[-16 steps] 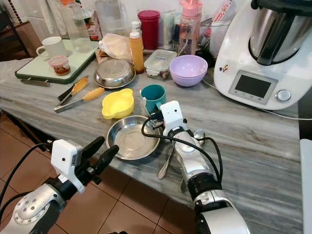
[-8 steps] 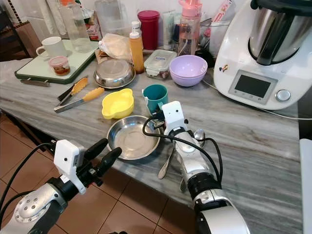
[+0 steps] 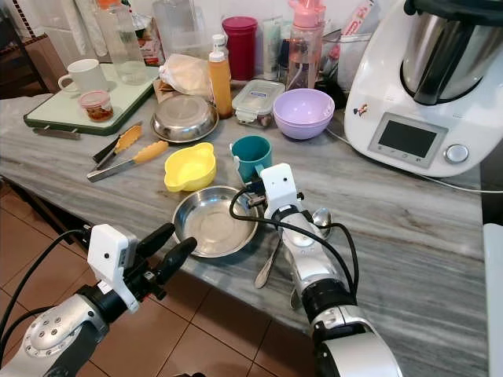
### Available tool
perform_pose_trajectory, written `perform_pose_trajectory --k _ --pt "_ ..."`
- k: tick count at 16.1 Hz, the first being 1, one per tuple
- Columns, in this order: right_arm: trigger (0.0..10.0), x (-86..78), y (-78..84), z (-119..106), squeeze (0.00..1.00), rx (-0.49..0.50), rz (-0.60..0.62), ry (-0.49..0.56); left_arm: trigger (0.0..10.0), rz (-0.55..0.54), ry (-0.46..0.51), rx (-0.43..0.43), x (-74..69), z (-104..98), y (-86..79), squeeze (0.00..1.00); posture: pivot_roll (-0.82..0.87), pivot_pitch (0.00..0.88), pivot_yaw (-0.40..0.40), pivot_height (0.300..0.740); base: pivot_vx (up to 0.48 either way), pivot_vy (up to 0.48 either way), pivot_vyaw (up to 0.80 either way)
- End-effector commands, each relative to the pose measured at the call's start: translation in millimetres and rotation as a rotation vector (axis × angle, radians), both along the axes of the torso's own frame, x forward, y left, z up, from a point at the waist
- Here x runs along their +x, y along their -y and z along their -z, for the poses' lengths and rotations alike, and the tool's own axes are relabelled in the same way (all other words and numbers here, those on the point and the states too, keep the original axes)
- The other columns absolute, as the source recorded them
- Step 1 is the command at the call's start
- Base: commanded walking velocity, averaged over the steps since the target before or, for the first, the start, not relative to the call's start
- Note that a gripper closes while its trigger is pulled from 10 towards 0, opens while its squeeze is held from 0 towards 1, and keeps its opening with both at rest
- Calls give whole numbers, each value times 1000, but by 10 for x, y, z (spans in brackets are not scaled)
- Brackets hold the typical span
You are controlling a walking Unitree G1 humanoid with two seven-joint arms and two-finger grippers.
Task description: Setting the table
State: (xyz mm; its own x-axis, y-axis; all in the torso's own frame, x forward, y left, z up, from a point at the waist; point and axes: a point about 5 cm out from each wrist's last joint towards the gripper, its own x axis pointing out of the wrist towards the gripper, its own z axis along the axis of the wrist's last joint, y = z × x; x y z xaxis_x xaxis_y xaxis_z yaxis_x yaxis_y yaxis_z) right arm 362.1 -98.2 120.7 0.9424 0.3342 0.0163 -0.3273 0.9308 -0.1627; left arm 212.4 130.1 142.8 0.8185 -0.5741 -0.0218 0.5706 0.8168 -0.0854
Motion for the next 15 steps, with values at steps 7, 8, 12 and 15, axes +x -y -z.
perform_pose_trajectory --k 7,8,12,15 --pt "0 -57 -54 84 0 -6 -1 -15 10000 -6 -17 8 20 19 -28 0 -59 62 54 740 0 0 0" --pt "10000 -58 -54 88 0 17 10 -29 10000 -8 -16 9 25 22 -33 0 -57 58 54 740 0 0 0" --pt "10000 -42 -34 -11 0 16 31 15 10000 -10 -17 10 33 23 -40 0 -60 55 59 740 0 0 0" --pt "10000 -51 -30 1 1000 -33 72 21 10000 -8 -18 10 36 24 -41 0 -61 56 60 740 0 0 0"
